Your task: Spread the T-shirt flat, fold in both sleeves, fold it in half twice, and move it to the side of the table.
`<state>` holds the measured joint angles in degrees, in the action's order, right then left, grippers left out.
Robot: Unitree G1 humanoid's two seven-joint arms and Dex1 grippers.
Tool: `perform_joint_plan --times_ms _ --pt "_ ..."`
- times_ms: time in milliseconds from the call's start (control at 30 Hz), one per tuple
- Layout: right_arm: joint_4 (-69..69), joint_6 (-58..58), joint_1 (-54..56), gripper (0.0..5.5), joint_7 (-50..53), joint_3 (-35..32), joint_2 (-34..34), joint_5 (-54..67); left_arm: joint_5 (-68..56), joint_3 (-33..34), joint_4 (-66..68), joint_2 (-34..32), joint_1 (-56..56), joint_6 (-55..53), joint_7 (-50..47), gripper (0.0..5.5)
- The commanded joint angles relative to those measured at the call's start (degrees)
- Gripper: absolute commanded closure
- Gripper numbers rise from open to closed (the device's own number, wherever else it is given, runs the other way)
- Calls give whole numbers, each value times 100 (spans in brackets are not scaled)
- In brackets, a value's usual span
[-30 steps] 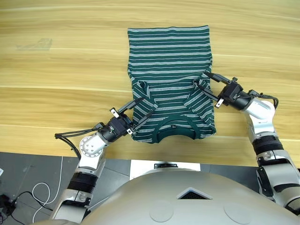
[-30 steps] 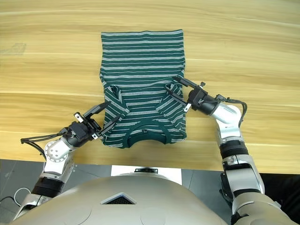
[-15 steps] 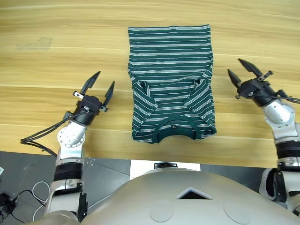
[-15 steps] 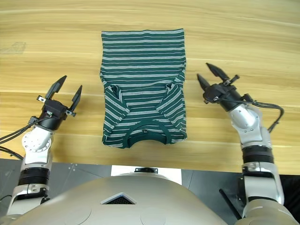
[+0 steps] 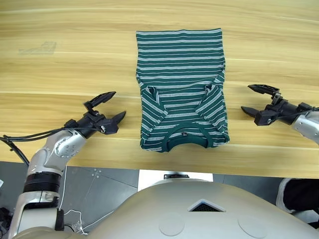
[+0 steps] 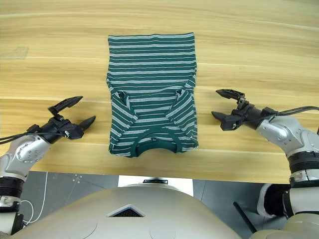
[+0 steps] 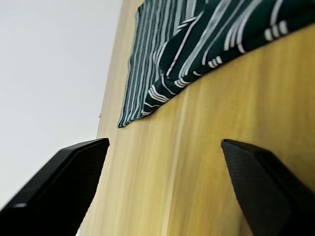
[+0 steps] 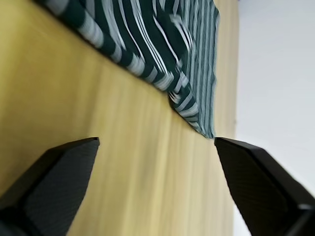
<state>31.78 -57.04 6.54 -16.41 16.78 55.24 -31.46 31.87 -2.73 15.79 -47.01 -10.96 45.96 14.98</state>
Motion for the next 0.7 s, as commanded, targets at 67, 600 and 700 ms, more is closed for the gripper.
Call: perform_joint_plan --times_ms 67,600,700 --pt "-388 -41 -236 72 -1174 533 189 592 232 -430 -351 -658 -430 -174 810 89" --pt "-847 -480 220 72 -2154 1347 -145 1183 -1032 -1857 -1050 -1192 38 413 2548 89" --pt "-1211 -359 -132 72 -2379 1305 319 1537 -1047 -1937 -929 -1209 80 399 2575 89"
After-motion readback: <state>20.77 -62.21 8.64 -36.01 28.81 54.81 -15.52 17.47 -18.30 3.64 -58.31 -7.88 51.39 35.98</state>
